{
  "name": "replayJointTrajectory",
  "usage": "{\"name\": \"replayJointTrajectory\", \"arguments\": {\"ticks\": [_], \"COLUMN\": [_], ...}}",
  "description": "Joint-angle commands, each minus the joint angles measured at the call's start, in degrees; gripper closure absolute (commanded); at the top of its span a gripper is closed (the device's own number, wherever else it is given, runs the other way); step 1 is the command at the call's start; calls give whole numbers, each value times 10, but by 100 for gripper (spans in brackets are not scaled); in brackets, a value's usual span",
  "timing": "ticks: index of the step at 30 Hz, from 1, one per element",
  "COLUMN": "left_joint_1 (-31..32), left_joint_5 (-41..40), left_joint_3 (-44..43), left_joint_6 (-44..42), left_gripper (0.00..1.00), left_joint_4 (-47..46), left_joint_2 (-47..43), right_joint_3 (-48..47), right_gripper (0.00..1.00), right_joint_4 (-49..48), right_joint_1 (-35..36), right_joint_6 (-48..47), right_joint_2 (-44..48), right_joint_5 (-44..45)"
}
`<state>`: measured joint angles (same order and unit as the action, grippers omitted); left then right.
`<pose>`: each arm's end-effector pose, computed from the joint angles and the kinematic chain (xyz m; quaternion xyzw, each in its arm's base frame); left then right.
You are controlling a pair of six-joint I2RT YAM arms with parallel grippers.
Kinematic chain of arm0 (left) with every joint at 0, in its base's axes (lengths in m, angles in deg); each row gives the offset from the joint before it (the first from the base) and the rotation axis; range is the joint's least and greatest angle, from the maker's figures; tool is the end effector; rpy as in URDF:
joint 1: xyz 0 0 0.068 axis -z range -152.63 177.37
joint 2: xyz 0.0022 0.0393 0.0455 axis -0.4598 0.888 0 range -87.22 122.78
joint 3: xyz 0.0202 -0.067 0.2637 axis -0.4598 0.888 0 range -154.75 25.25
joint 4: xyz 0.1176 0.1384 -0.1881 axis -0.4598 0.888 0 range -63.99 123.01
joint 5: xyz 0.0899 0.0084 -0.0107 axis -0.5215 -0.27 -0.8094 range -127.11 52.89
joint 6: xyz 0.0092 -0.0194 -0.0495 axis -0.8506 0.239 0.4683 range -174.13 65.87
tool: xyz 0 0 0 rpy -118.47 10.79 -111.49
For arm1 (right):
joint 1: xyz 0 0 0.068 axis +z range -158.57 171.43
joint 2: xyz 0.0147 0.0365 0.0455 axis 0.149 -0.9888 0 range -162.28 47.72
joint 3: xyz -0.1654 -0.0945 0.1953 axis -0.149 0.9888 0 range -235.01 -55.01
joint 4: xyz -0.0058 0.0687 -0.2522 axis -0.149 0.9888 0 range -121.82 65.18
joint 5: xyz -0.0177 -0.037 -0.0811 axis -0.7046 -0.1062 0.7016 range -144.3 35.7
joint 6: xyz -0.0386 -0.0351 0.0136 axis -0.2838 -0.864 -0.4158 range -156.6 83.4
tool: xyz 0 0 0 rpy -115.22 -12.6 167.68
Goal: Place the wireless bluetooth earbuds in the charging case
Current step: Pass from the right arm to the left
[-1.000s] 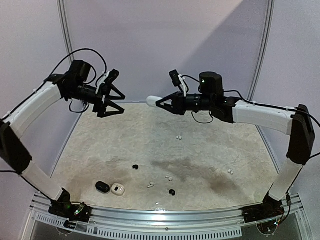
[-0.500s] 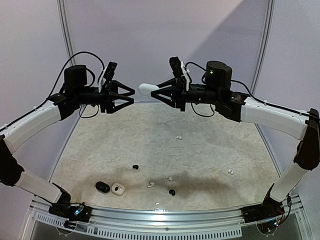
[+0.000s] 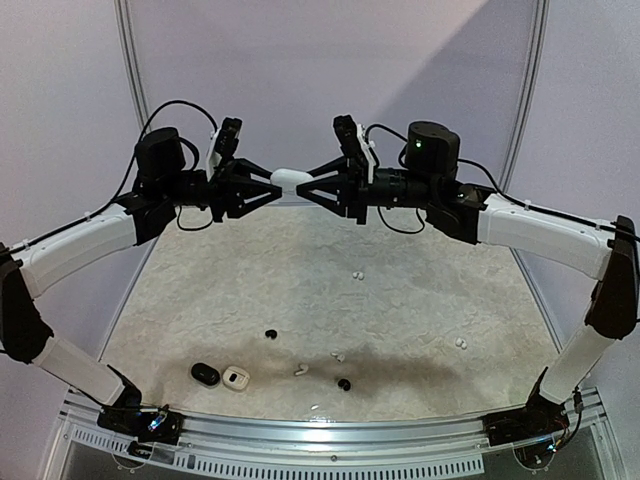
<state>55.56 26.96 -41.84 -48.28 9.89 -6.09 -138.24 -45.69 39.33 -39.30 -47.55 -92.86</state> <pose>0.2679 -0.1798 0.3763 0.4886 0.5033 -0.5307 0.4757 0.2505 0.3102 0.3872 -0.4951 0.4924 0.4727 0.5376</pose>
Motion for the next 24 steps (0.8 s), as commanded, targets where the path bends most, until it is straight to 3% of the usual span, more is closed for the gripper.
{"name": "replayJointTrajectory", "arguments": {"ticks": [1, 7, 10, 11, 14, 17, 24], "left_joint_1": [11, 13, 13, 13, 13, 13, 15], "left_joint_5": [21, 22, 21, 19, -13, -34, -55], "left_joint_3": [4, -3, -4, -4, -1, 4, 3], "left_joint_6": [1, -1, -1, 0, -7, -48, -164], "left_gripper": [76, 100, 100, 100, 100, 100, 100], "left_joint_4": [-22, -8, -8, -10, -1, 21, 82], "left_joint_2": [11, 15, 16, 15, 12, 6, -12], "right_joint_3": [-23, -26, -28, -29, -29, -34, -52], "right_gripper": [100, 100, 100, 95, 66, 50, 51], "right_joint_4": [-6, -8, -4, -1, 9, 26, 65], "right_joint_1": [5, 4, 5, 5, 4, 5, 4], "right_joint_6": [-1, 0, -1, -1, 9, 14, 17], "right_joint_2": [-17, -23, -25, -26, -25, -23, -35], "right_joint_5": [1, 1, 7, 14, 48, 76, 100]}}
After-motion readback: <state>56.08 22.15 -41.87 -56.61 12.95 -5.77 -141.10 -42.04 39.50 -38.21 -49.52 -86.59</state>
